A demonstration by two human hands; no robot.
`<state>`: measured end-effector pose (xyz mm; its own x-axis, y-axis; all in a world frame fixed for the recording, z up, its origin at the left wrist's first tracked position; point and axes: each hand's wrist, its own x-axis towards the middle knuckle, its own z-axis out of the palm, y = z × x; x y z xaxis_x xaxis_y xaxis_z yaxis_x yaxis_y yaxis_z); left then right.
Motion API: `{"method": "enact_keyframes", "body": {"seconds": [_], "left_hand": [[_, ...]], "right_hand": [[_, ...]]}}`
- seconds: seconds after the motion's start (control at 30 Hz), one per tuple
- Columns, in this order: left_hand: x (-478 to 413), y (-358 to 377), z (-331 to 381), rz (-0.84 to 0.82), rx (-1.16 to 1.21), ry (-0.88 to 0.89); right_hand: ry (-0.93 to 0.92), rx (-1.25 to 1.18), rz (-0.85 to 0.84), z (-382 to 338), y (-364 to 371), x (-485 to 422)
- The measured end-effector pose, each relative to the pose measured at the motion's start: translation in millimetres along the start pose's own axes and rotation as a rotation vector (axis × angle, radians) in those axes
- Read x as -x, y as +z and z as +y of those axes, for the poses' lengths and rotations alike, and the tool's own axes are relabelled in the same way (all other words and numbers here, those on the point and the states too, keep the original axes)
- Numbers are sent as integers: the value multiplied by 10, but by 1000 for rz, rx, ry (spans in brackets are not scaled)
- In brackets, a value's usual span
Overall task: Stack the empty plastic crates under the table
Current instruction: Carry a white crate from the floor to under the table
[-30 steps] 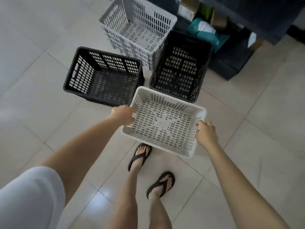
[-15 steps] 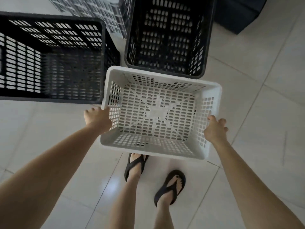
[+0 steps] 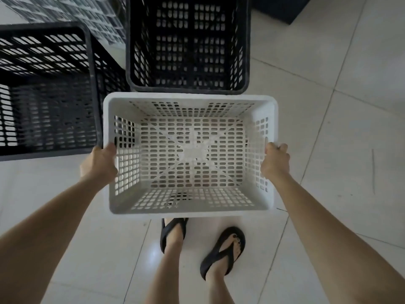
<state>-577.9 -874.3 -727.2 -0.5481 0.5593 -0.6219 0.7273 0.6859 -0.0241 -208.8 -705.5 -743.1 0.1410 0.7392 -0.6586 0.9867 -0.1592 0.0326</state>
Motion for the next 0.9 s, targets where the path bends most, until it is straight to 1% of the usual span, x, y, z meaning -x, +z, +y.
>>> {"method": "enact_keyframes", "body": {"seconds": [0.13, 0.23, 0.4, 0.7, 0.9], "left_hand": [[128, -107, 110, 23, -14, -15], [285, -213, 230, 33, 4, -15], [656, -432, 542, 36, 34, 36], [1426, -1225, 1461, 62, 23, 157], [2054, -1845, 2233, 59, 20, 179]], "right_hand": [[-56, -2, 24, 165, -94, 51], [-38, -19, 29, 356, -207, 149], [-31, -30, 14, 813, -547, 352], [17, -52, 60, 1709, -1715, 668], [0, -54, 131, 2397, -2626, 827]]}}
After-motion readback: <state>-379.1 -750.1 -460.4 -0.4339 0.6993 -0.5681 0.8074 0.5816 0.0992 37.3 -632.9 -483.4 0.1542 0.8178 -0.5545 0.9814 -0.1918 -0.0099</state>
